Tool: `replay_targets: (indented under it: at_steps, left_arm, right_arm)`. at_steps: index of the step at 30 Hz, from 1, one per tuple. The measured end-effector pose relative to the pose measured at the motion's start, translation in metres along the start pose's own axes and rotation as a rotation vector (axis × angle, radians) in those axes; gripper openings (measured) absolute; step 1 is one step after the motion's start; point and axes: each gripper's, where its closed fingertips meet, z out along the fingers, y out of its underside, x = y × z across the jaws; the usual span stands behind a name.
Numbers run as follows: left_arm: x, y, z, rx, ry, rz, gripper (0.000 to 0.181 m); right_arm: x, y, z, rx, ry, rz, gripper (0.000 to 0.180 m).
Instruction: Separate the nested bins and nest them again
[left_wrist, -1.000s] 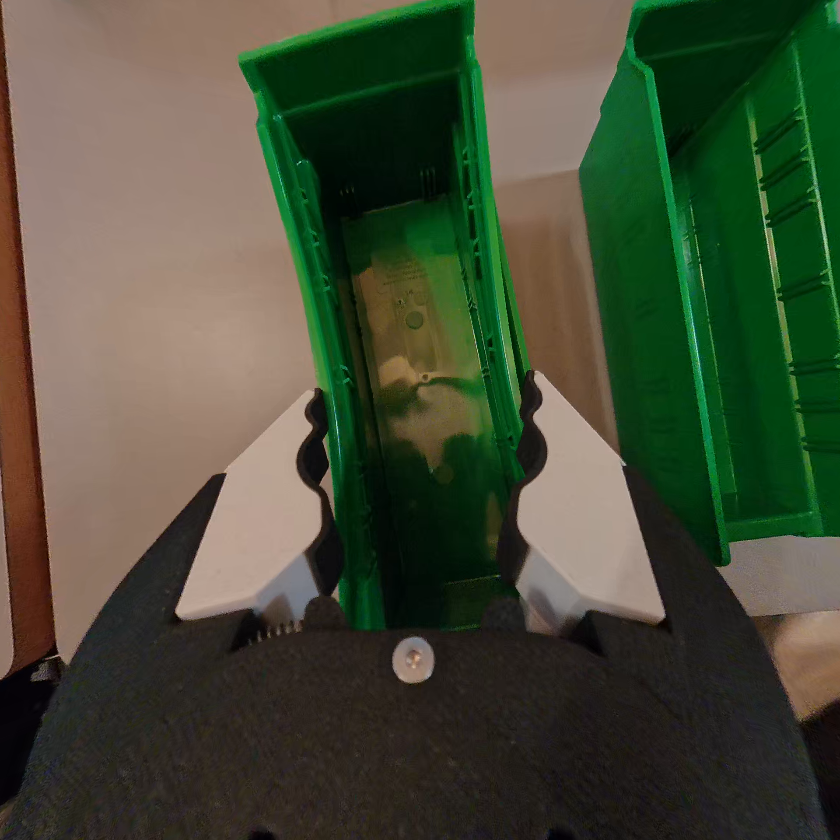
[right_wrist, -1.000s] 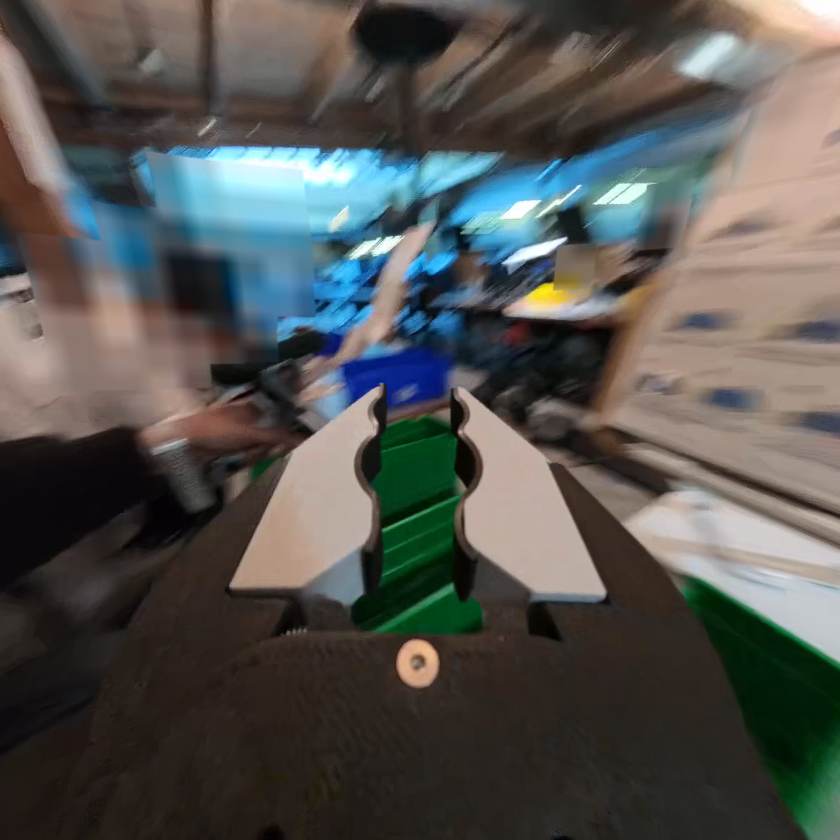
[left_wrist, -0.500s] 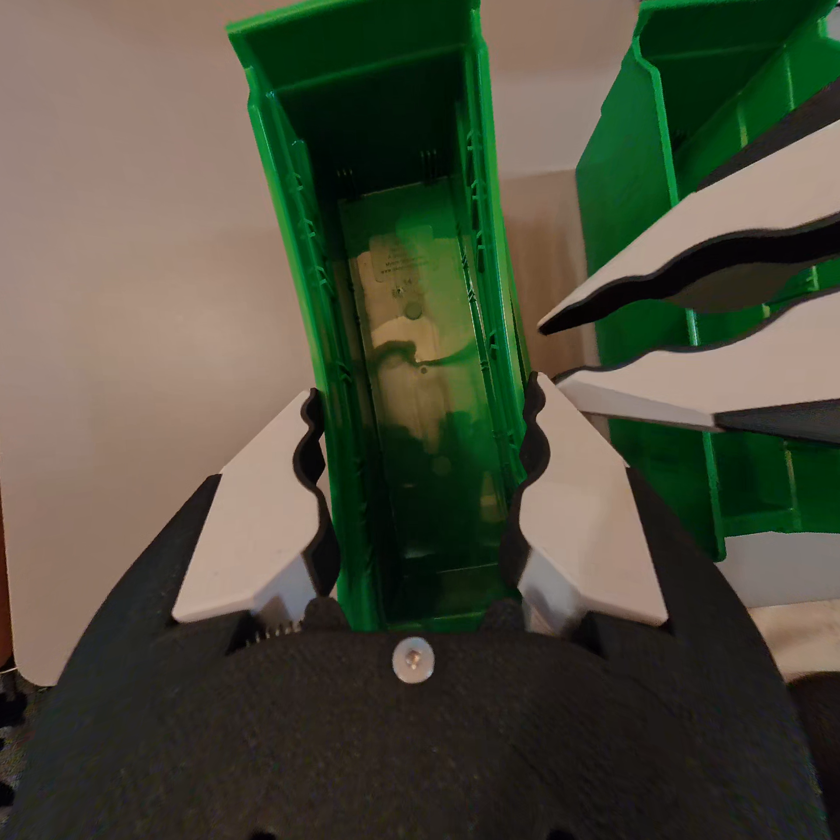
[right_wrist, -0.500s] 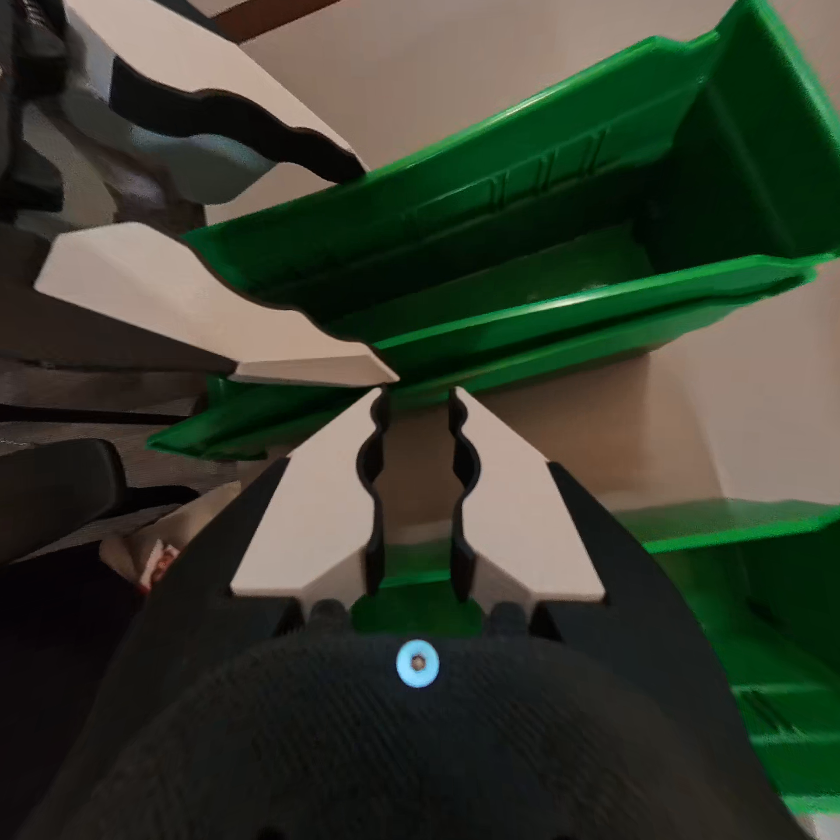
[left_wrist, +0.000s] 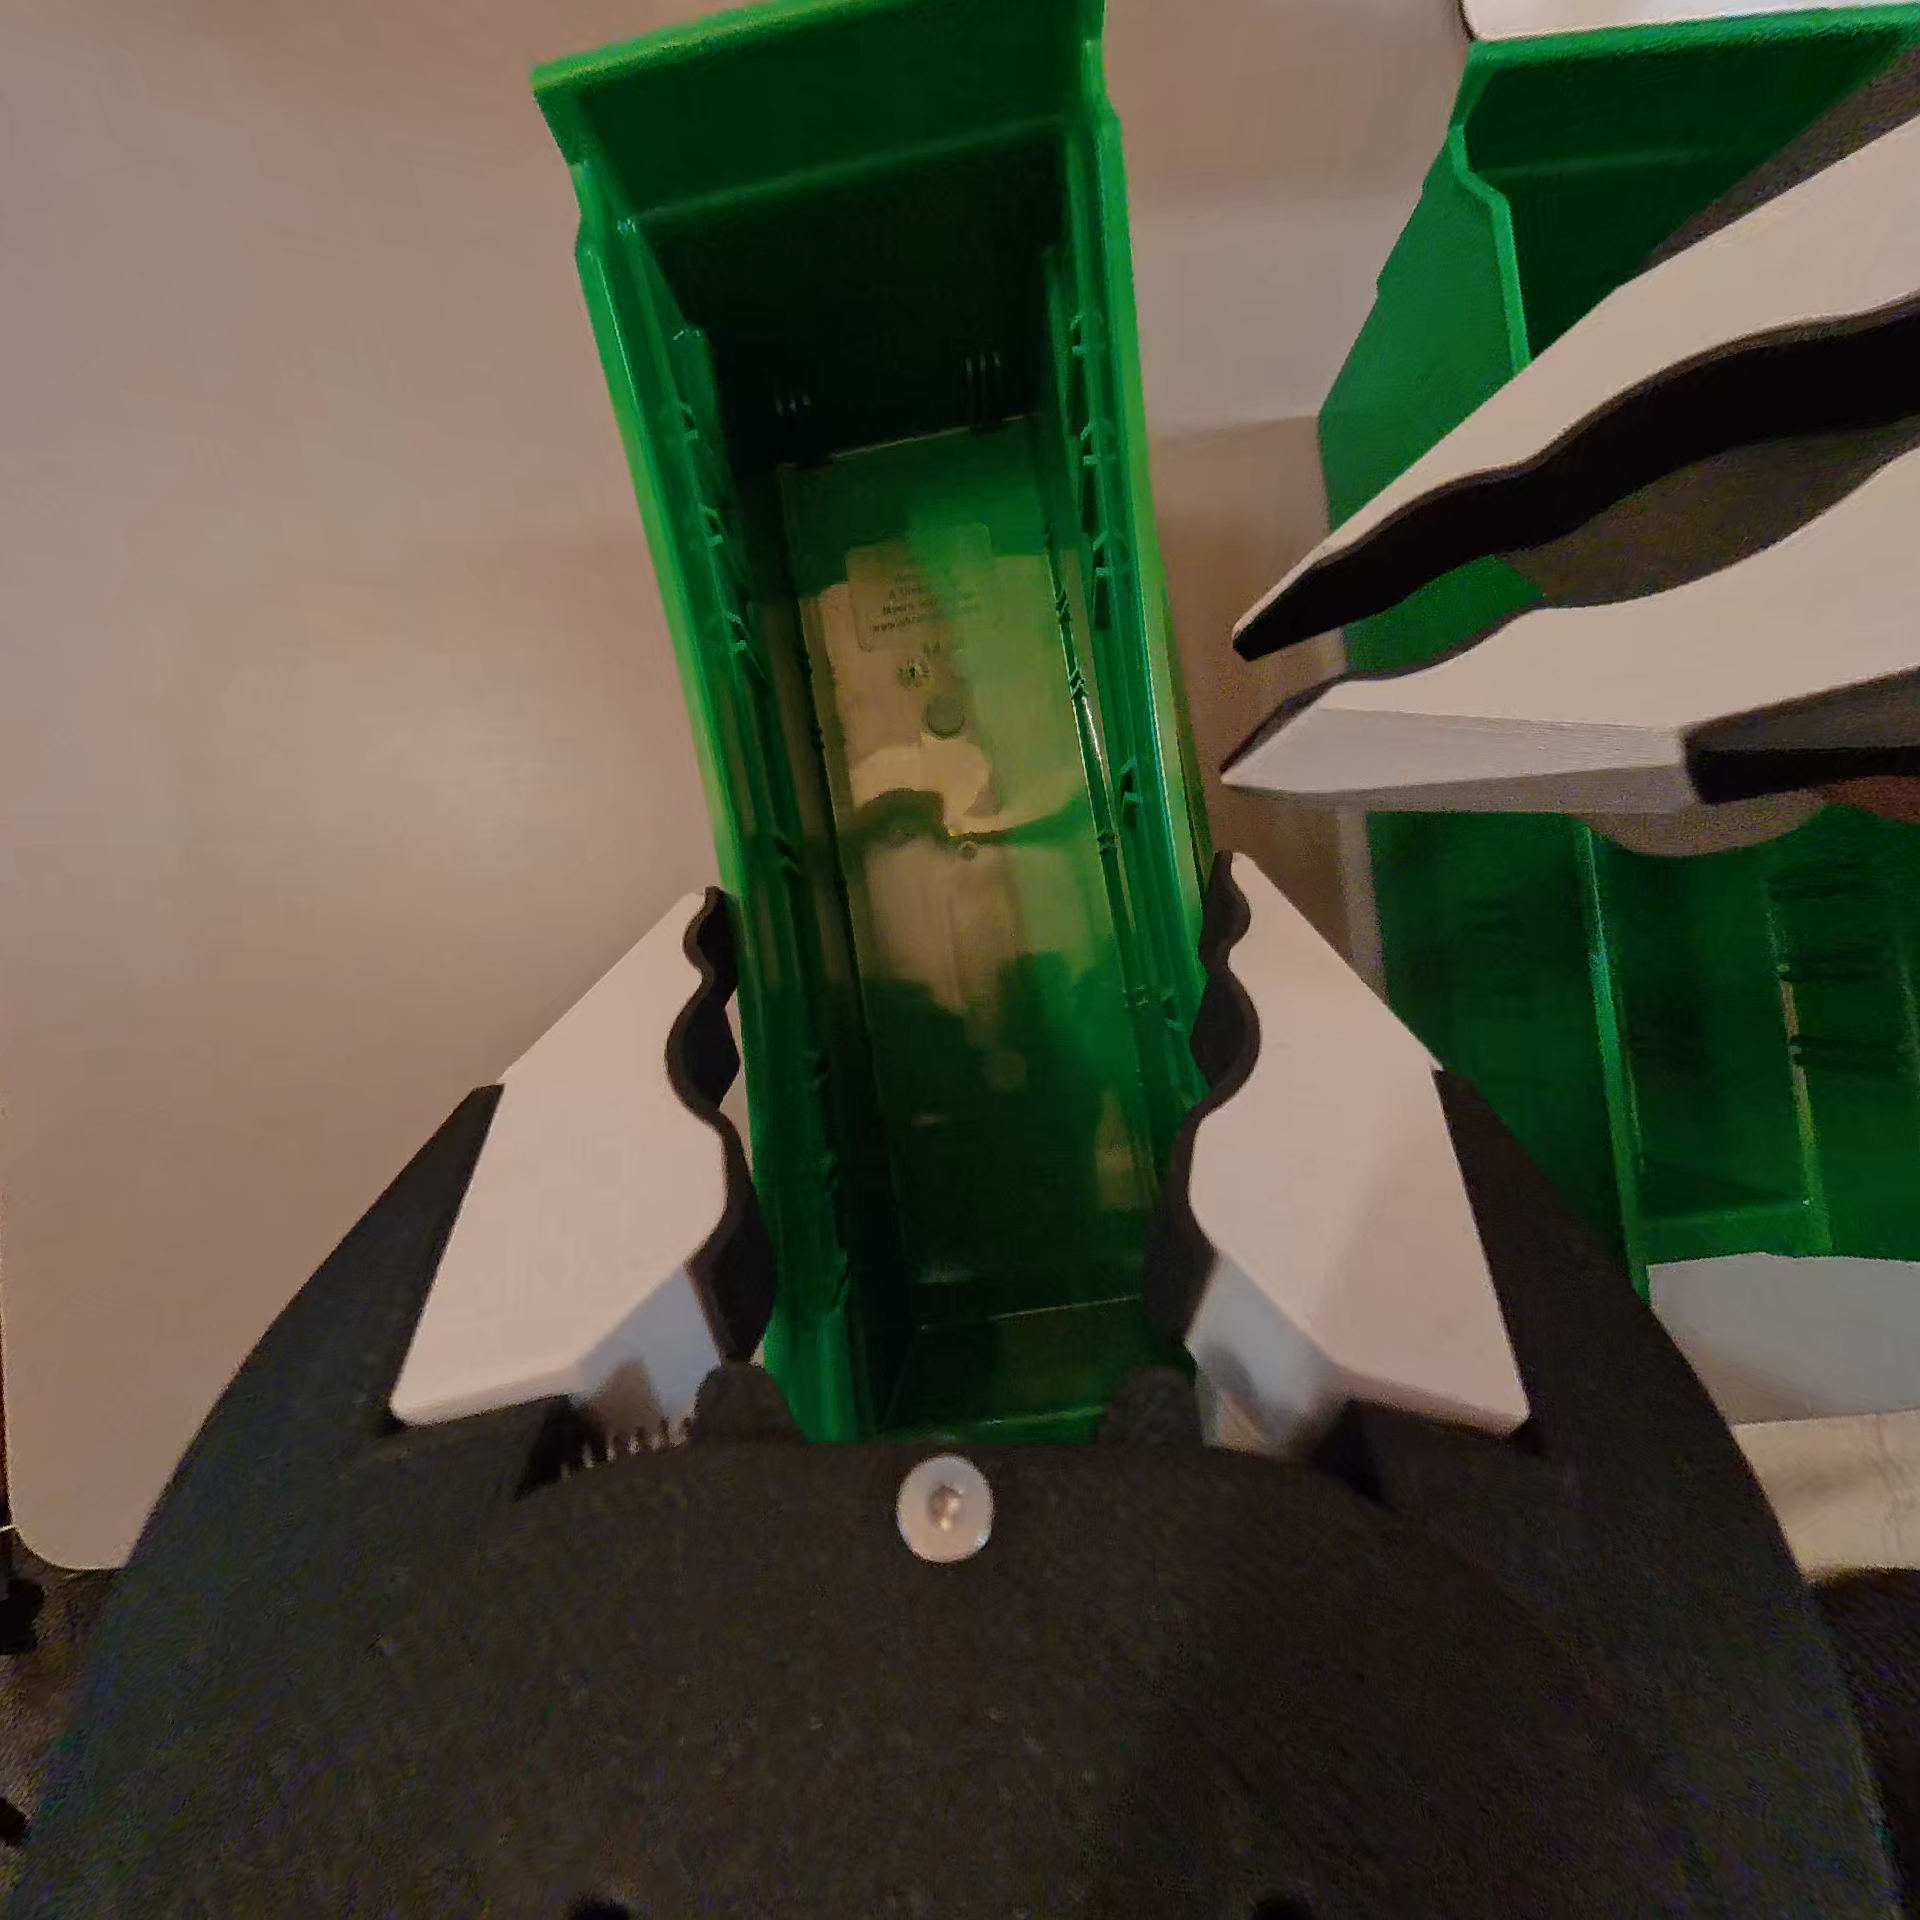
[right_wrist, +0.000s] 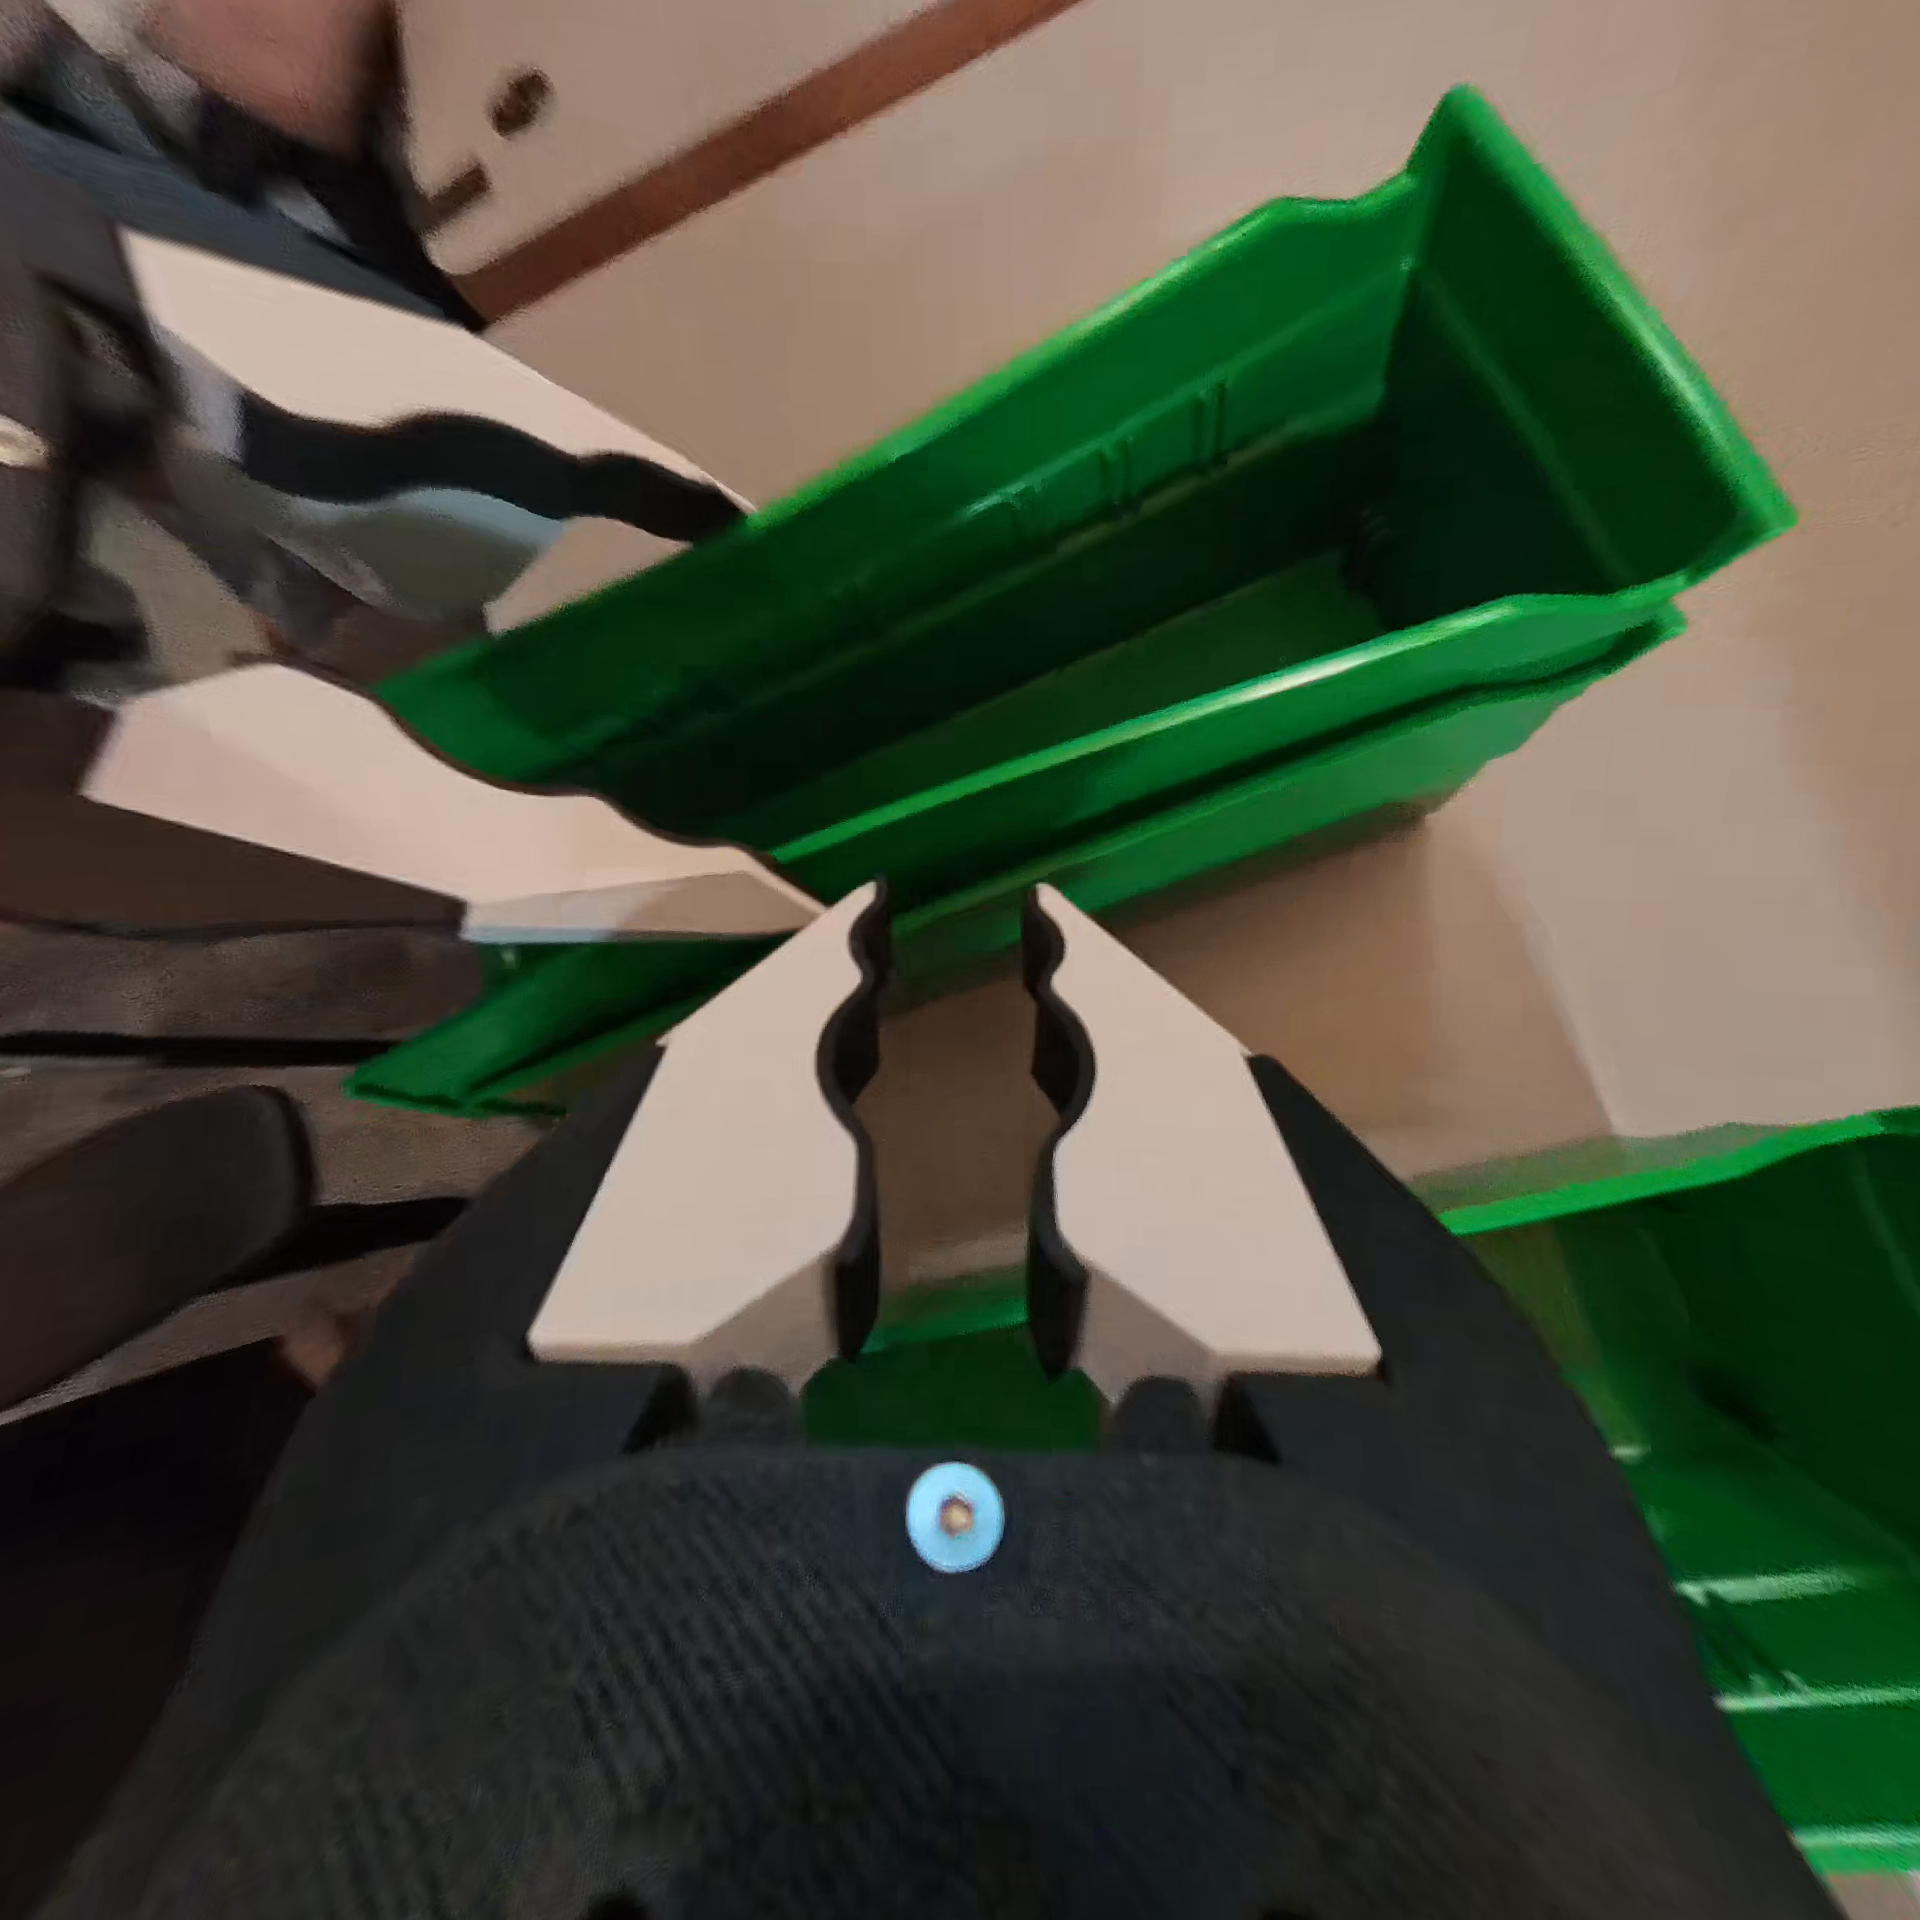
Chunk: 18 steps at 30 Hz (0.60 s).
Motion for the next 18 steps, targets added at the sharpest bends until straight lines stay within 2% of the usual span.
replay_targets:
  at_steps: [4,11,12,13,14,15,18]
  left_arm:
    - [0.002,-0.007,-0.003,0.015,0.015,-0.021,0.090]
    - [0.004,-0.009,-0.004,0.032,-0.020,0.017,0.087]
    - [0.005,-0.012,-0.006,0.058,-0.007,-0.001,0.044]
    - [-0.018,-0.027,-0.017,0.170,-0.126,0.000,0.001]
    - [-0.020,-0.035,-0.026,0.235,-0.093,0.006,0.003]
    - [-0.021,-0.032,-0.028,0.208,-0.038,-0.034,0.002]
    - [-0.022,-0.026,-0.031,0.166,0.038,-0.077,0.000]
  right_arm:
    - [0.005,0.009,0.012,-0.066,0.018,0.002,0.030]
    - [0.006,0.018,0.024,-0.106,-0.001,0.027,0.027]
    - [0.012,0.026,0.025,-0.152,0.039,0.015,0.028]
    - [0.023,0.032,0.023,-0.187,0.106,-0.018,0.029]
    - [0.028,0.027,0.023,-0.139,0.120,-0.024,0.029]
    - [0.022,0.022,0.024,-0.092,0.063,0.013,0.017]
    - [0.016,0.017,0.026,-0.050,0.002,0.056,0.019]
